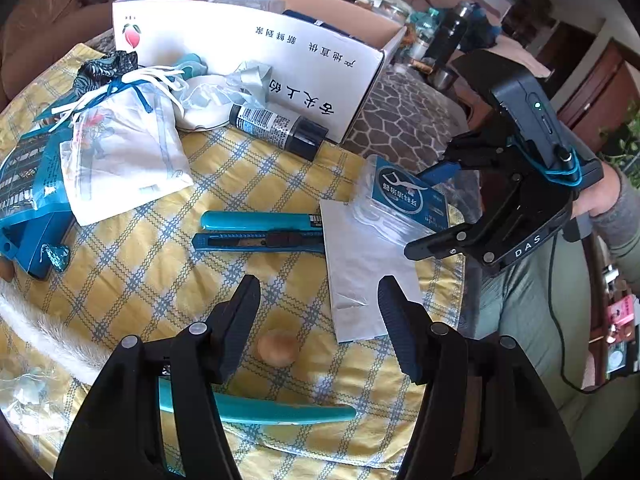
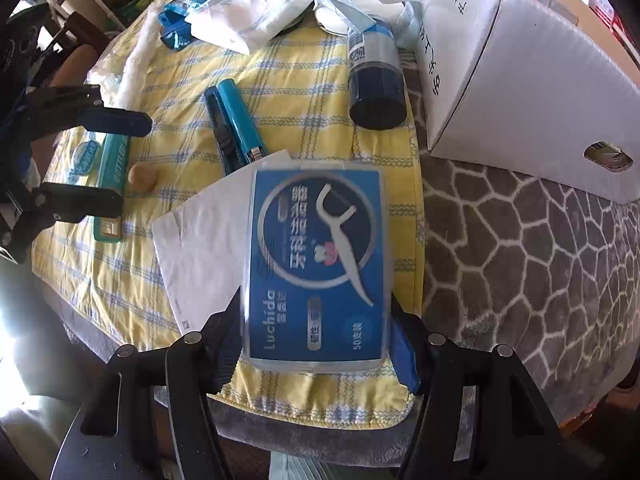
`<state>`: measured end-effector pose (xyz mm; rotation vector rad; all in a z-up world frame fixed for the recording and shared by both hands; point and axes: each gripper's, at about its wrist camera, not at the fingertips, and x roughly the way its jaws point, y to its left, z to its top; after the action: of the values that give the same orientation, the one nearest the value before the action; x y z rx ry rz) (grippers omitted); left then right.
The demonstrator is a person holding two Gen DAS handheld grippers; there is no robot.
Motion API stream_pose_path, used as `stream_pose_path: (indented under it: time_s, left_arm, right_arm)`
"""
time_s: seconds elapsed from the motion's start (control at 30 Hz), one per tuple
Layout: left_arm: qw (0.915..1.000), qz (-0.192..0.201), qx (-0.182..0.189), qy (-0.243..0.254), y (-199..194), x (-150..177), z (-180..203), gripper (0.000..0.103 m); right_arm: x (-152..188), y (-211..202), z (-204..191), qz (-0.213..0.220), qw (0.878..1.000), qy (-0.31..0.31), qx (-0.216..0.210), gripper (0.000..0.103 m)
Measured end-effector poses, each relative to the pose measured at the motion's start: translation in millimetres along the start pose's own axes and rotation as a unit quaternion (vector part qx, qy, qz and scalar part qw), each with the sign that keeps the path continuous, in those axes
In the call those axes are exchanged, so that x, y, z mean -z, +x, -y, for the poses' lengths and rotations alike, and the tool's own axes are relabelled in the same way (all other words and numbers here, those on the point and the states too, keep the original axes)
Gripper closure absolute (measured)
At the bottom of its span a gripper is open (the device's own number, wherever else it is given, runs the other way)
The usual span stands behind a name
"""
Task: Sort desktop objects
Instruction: 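Lift the floss box with the right gripper while the left gripper reaches the spray bottle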
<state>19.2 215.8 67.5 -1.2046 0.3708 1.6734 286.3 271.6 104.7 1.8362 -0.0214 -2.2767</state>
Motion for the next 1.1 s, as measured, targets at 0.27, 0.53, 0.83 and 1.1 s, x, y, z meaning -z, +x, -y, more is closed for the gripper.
stream_pose_path:
  time_s: [0.27, 0.53, 0.83, 1.1]
  left_arm:
    - [0.9962, 0.03, 0.017, -0.08, 12, -52, -15, 0.045]
    - [0.9727, 0.016, -0.024, -0.23, 65, -107, -36, 0.044]
    - [0.9724, 0.005, -0.083, -0.218, 94, -111, -30, 0.03]
    - [0.97, -0.016, -0.116, -0.213, 58, -92, -42, 0.051]
  right_arm:
    - [-4, -8, -4, 0.024, 0.999, -0.014, 0.024, 0.039]
    - [20, -55, 12, 0.065, 0.997, -0.006, 0.036, 0.039]
    - [27, -76, 28, 0.097, 0.995, 0.013, 0.024, 0.039]
    - [27, -82, 33, 0.117, 0.993, 0.019, 0.011, 0.039]
